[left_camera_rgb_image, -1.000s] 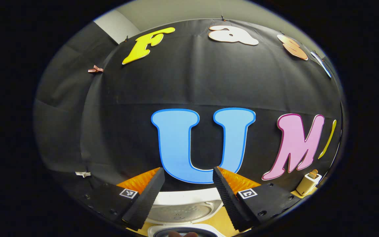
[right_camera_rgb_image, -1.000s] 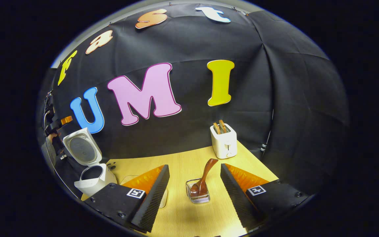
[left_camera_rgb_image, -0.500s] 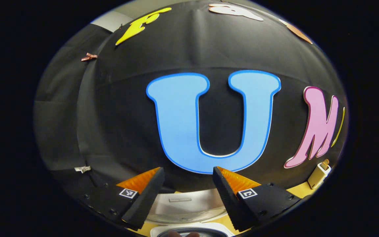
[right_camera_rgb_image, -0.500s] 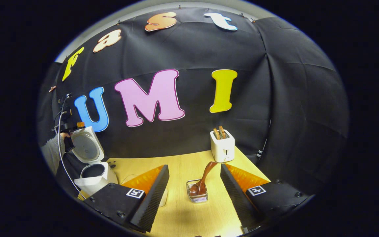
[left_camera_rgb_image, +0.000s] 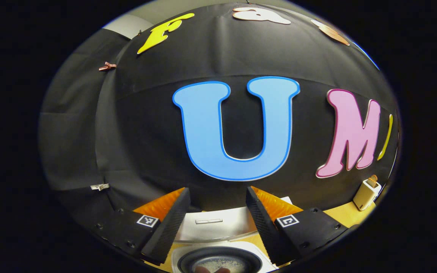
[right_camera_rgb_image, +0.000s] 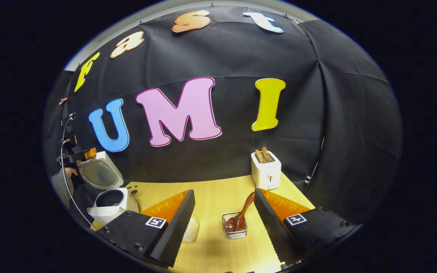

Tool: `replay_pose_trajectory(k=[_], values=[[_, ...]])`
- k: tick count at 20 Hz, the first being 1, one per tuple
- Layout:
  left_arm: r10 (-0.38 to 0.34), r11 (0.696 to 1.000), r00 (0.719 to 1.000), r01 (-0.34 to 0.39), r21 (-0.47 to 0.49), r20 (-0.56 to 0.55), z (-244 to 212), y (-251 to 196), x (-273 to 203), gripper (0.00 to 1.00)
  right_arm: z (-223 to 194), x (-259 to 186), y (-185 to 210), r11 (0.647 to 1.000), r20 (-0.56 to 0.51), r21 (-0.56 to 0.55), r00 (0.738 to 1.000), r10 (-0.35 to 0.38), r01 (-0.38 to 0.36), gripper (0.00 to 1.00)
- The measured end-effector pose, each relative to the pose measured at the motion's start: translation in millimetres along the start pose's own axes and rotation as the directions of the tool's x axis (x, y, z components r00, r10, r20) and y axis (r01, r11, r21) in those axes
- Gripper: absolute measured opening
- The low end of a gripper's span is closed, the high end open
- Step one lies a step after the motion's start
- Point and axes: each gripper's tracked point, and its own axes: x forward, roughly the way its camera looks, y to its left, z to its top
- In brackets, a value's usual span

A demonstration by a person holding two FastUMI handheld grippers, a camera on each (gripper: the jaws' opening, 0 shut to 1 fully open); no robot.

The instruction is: Close the left gripper, press the button to open the rice cooker; take a wooden spoon from the chopstick holder with the right hand, scoop a spoonful of rice and pour it into the rice cooker, then put the wooden spoon back into the chopstick holder.

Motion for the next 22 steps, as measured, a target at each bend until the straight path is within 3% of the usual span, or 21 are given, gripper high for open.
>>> replay_pose_trajectory(k=[8, 10, 13, 15, 16, 17, 22], values=[[-0.031, 0.999, 0.977, 0.021, -0.048, -0.209, -103.9, -24.3, -92.3, 0.97, -3.2, 25.5, 5.4, 0.999, -0.031, 0.024, 0.999, 0.036, -0.036, 0.98], [0.004, 0.999, 0.962, -0.014, -0.034, -0.274, -140.2, -9.4, -109.3, 0.99, -3.1, 30.0, 8.7, 0.998, -0.037, 0.029, 0.998, 0.048, -0.047, 0.98], [-0.009, 0.999, 0.932, -0.003, -0.032, -0.361, -180.0, -12.4, -119.0, 1.00, -2.4, 36.2, 11.2, 0.998, -0.045, 0.024, 0.997, 0.062, -0.061, 0.97], [-0.015, 0.999, 0.899, 0.000, -0.034, -0.438, -207.8, -13.4, -122.0, 1.00, -1.3, 40.1, 14.7, 0.997, -0.047, 0.023, 0.996, 0.070, -0.069, 0.97], [-0.013, 0.999, 0.886, -0.002, -0.033, -0.464, -215.9, -14.8, -122.8, 1.00, -1.3, 42.5, 16.9, 0.997, -0.050, 0.025, 0.996, 0.076, -0.075, 0.97], [-0.009, 1.000, 0.896, -0.001, -0.022, -0.443, -214.3, -15.7, -121.0, 1.00, -2.9, 44.2, 19.1, 0.996, -0.053, 0.027, 0.995, 0.081, -0.080, 0.97], [-0.031, 0.999, 0.891, 0.019, -0.031, -0.454, -221.0, -16.5, -119.9, 1.00, -3.9, 50.4, 26.8, 0.995, -0.059, 0.032, 0.993, 0.099, -0.097, 0.97]])
